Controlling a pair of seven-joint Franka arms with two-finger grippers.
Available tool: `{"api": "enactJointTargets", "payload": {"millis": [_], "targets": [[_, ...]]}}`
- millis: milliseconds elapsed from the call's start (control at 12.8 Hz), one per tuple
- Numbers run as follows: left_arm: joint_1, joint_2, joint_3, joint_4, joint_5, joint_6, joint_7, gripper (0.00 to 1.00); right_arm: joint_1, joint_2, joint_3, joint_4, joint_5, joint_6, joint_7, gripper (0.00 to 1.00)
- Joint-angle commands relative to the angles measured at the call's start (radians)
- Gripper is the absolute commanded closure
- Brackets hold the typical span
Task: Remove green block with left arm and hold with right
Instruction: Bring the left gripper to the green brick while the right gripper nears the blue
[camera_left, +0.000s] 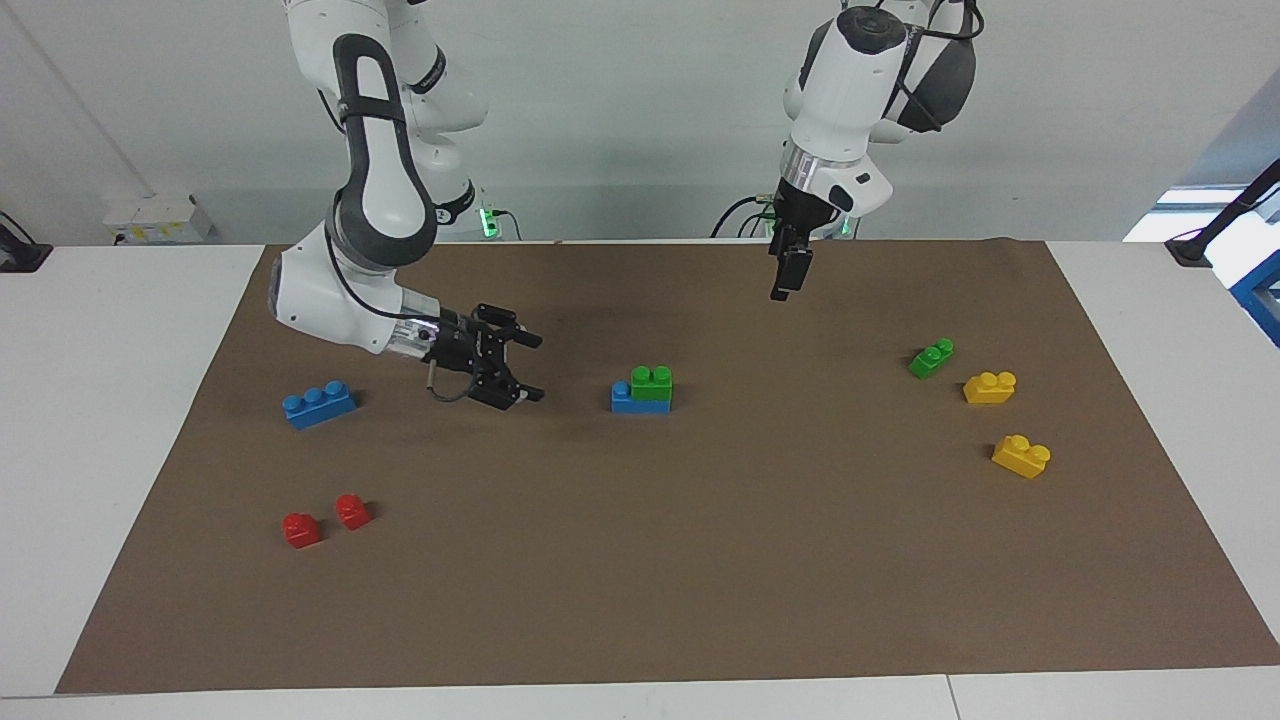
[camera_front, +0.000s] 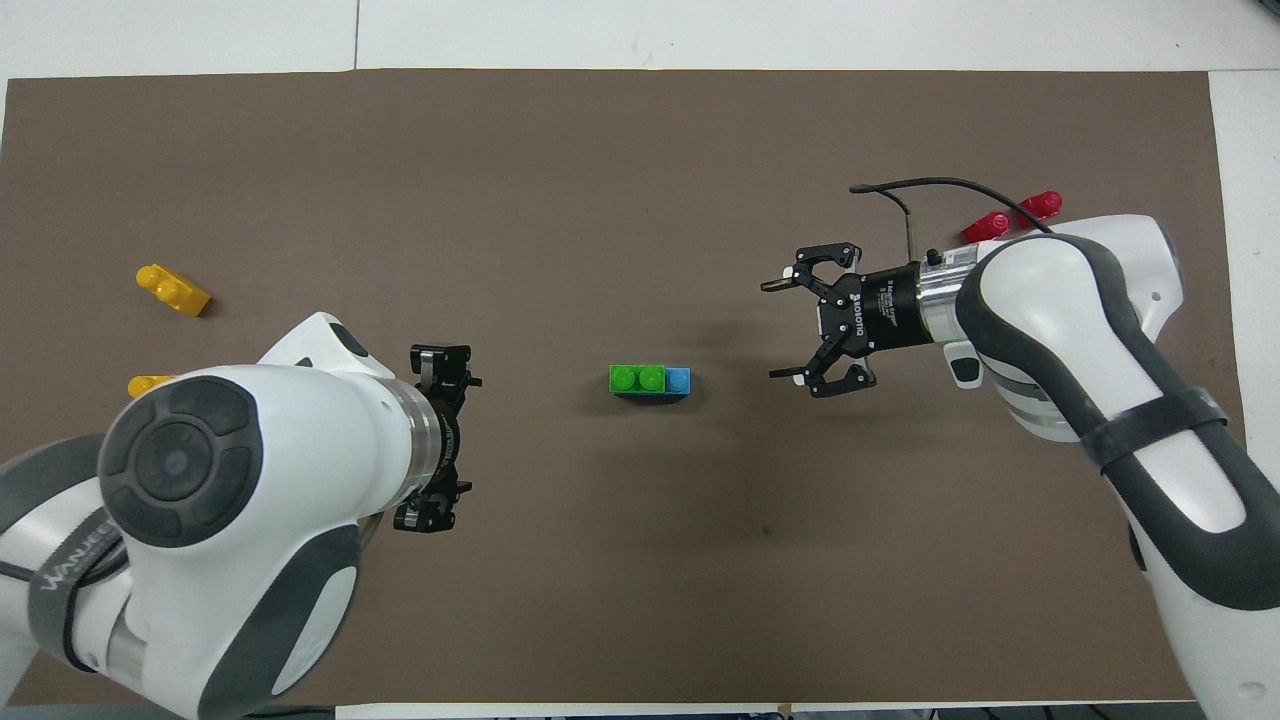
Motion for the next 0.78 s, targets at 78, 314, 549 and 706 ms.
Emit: {"api": "enactJointTargets", "payload": {"millis": [78,314,549,706], "targets": [[-0.081,0.087,0.014,0.001,0.0,0.097,-0.135,0.0,0.052,0.079,0.0,0.051,0.065,0.077,-0.024,0.0],[-0.128,0.157,0.014,0.014,0.02,0.17,-0.246,0.0,0.086,0.1,0.0,0.067,0.099,0.117,-0.024,0.0],[-0.158,0.214,0.014,0.04,0.025,0.207,-0.312,0.0,0.123,0.126,0.0,0.068,0.108,0.175,-0.024,0.0],[-0.158,0.219,0.014,0.053,0.023,0.224,-0.318,0.0,0.124,0.14,0.0,0.064,0.109,0.18,-0.044,0.0]]}}
